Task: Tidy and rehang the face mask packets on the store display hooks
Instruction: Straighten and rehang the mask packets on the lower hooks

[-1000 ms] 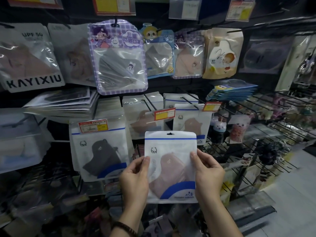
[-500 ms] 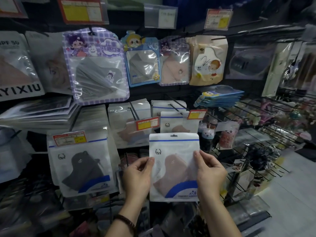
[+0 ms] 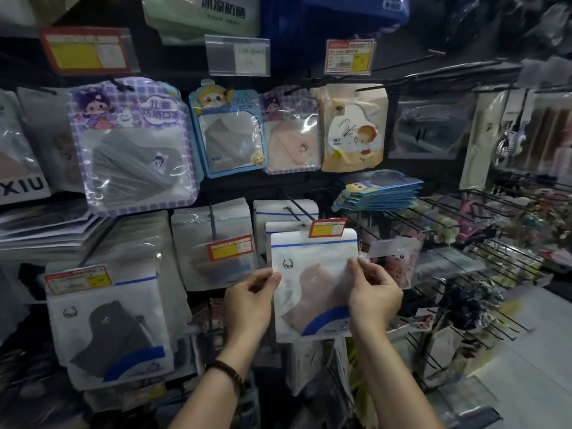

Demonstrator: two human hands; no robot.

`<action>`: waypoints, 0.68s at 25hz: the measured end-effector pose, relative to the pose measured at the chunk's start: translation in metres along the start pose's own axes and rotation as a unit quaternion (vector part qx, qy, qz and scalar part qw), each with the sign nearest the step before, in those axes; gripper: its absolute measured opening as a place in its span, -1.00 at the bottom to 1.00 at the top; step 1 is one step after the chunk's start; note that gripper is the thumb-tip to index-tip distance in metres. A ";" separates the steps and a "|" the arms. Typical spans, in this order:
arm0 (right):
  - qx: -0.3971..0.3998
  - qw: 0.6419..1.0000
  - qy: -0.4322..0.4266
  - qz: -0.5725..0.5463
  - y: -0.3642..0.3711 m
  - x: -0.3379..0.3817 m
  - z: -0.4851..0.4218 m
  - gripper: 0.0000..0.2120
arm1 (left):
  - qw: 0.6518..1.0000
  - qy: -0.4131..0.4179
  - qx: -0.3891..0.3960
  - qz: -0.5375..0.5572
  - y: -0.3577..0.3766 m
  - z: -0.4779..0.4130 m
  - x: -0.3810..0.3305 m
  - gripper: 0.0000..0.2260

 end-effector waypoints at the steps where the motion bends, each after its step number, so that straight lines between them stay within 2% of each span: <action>1: 0.006 1.000 -0.003 -0.006 0.002 0.000 -0.003 -0.96 | 1.000 0.005 -0.006 0.005 0.003 -0.002 -0.001 -0.92; 5: 0.006 0.999 -0.021 0.035 0.012 -0.002 -0.016 -0.97 | 0.999 0.007 -0.026 -0.019 0.010 -0.008 0.001 -0.92; 11: 0.022 0.995 -0.044 0.092 0.029 -0.012 -0.020 -0.87 | 0.998 -0.006 -0.055 -0.031 0.020 -0.015 0.006 -0.93; 15: 0.013 0.996 -0.043 0.078 0.036 -0.006 -0.019 -0.92 | 0.997 -0.035 -0.069 -0.023 0.023 -0.019 0.004 -0.91; 17: 0.002 0.998 -0.041 0.049 0.035 -0.004 -0.019 -0.96 | 0.997 -0.018 -0.069 -0.031 0.023 -0.017 0.005 -0.92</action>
Point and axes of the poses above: each hand's wrist, its own z-axis away from the middle knuckle, its own y-axis out of the palm, x = y × z, the point moved 2 cm from there along -z, towards the middle knuckle, and after that the axes turned 10 degrees about -x, right-handed, at the moved point
